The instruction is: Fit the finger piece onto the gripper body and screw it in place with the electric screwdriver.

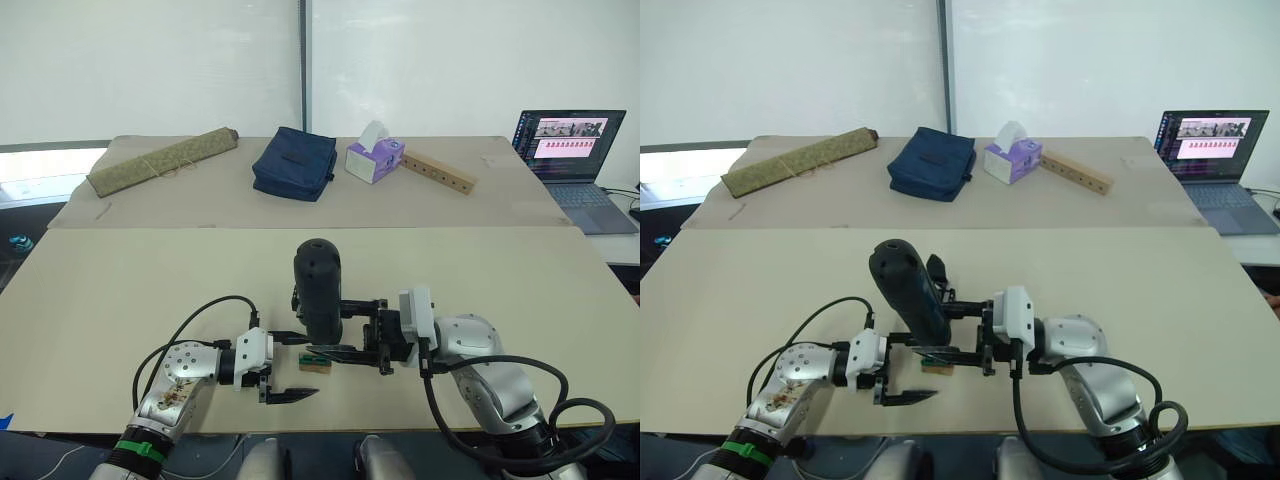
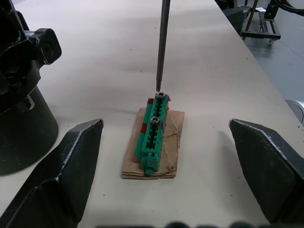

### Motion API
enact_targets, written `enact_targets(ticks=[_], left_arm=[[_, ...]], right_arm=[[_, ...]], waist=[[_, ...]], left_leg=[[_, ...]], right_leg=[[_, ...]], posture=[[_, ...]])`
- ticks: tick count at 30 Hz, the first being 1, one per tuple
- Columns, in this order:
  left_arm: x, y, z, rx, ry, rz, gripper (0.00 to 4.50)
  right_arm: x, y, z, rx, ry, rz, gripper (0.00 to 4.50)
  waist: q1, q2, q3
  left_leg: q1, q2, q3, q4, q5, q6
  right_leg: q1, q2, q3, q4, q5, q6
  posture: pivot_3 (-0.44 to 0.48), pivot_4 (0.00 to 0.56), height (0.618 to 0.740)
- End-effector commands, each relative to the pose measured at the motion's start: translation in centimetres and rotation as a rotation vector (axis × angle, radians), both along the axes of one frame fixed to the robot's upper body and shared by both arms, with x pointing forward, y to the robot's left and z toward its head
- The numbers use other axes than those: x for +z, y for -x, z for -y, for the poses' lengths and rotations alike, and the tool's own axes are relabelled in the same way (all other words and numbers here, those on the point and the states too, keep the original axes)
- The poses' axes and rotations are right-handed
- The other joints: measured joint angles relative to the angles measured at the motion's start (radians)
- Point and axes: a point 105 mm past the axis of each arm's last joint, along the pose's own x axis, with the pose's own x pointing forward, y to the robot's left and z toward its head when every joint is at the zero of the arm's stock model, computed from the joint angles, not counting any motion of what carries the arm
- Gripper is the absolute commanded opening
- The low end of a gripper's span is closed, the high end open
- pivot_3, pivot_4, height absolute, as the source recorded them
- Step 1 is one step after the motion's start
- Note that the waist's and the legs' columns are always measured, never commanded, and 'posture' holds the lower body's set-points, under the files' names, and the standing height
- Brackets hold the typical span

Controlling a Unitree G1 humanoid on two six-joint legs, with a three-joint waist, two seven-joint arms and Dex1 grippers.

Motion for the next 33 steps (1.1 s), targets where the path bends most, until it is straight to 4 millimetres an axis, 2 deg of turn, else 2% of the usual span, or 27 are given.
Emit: enact_targets(ticks=[1, 22, 33], left_arm=[[-1.86, 0.95, 0.28, -0.004, -0.028, -0.086, 4.5], [-2.05, 0.82, 0.07, -0.002, -0.035, -0.093, 4.5], [-1.1, 0.87, 0.64, -0.011, -0.028, -0.085, 4.5]], right_arm=[[1.34, 0.58, -0.3, 0.027, -0.038, 0.07, 1.9], [1.16, 0.63, -0.22, 0.027, -0.029, 0.066, 1.9], [1.12, 0.64, -0.11, 0.03, -0.027, 0.067, 1.9]], waist=[[0.0, 0.0, 0.0], [0.0, 0.0, 0.0], [0.0, 0.0, 0.0]], left_leg=[[0.0, 0.0, 0.0, 0.0, 0.0, 0.0], [0.0, 0.0, 0.0, 0.0, 0.0, 0.0], [0.0, 0.0, 0.0, 0.0, 0.0, 0.0]], right_leg=[[0.0, 0.0, 0.0, 0.0, 0.0, 0.0], [0.0, 0.0, 0.0, 0.0, 0.0, 0.0], [0.0, 0.0, 0.0, 0.0, 0.0, 0.0]], posture=[[0.0, 0.15, 0.74], [0.0, 0.15, 0.74], [0.0, 0.15, 0.74]])
